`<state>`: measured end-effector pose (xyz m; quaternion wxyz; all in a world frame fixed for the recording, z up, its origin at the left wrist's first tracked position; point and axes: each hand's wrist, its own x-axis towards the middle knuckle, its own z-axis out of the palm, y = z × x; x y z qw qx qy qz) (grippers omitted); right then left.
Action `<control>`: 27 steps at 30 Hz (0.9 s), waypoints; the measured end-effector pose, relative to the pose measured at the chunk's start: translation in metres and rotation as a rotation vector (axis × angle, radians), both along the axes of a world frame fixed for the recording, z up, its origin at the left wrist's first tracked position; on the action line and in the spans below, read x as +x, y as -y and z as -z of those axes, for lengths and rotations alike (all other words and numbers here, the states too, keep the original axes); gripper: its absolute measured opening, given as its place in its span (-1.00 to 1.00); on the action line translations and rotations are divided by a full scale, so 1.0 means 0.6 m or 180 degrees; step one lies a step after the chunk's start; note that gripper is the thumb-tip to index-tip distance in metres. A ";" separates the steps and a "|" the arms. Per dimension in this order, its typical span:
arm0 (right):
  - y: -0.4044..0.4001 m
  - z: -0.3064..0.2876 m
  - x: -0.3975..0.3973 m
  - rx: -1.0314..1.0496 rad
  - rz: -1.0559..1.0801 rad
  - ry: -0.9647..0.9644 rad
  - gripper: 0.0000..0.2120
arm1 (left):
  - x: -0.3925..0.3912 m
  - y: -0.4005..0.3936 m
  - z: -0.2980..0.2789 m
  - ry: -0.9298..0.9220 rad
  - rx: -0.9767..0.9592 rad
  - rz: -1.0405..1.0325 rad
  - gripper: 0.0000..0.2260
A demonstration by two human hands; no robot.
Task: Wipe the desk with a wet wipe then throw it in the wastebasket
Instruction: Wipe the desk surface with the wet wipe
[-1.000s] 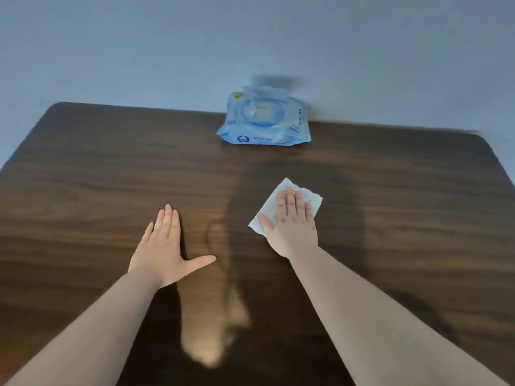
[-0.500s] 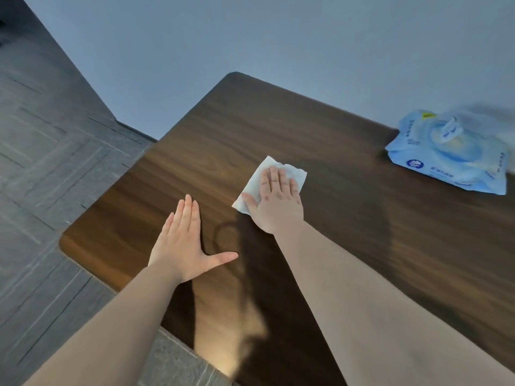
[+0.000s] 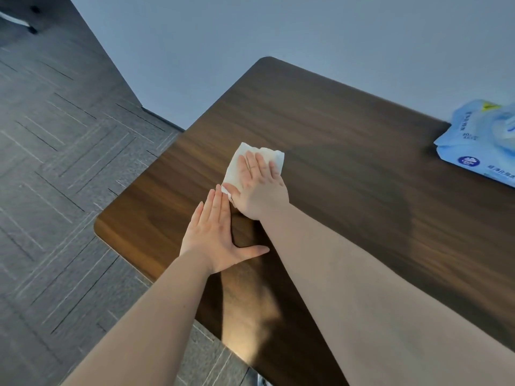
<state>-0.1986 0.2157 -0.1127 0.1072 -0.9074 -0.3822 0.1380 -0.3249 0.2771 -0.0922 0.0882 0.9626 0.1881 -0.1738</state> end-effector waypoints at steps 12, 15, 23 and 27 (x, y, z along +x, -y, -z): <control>0.334 -0.006 -0.019 -0.0521 0.0984 -0.0293 -0.28 | 0.025 0.149 -0.029 -0.0113 0.0024 0.0974 0.13; 0.460 -0.010 -0.034 -0.0578 0.1507 -0.0258 -0.28 | 0.055 0.246 -0.028 0.0040 -0.0160 0.1245 0.14; 0.799 -0.021 -0.101 -0.0817 0.2935 -0.0190 -0.27 | 0.086 0.521 -0.015 -0.0070 -0.0011 0.2411 0.07; 0.961 -0.024 -0.148 -0.0944 0.3557 -0.0334 -0.28 | 0.096 0.635 -0.013 -0.0017 0.0028 0.2924 0.03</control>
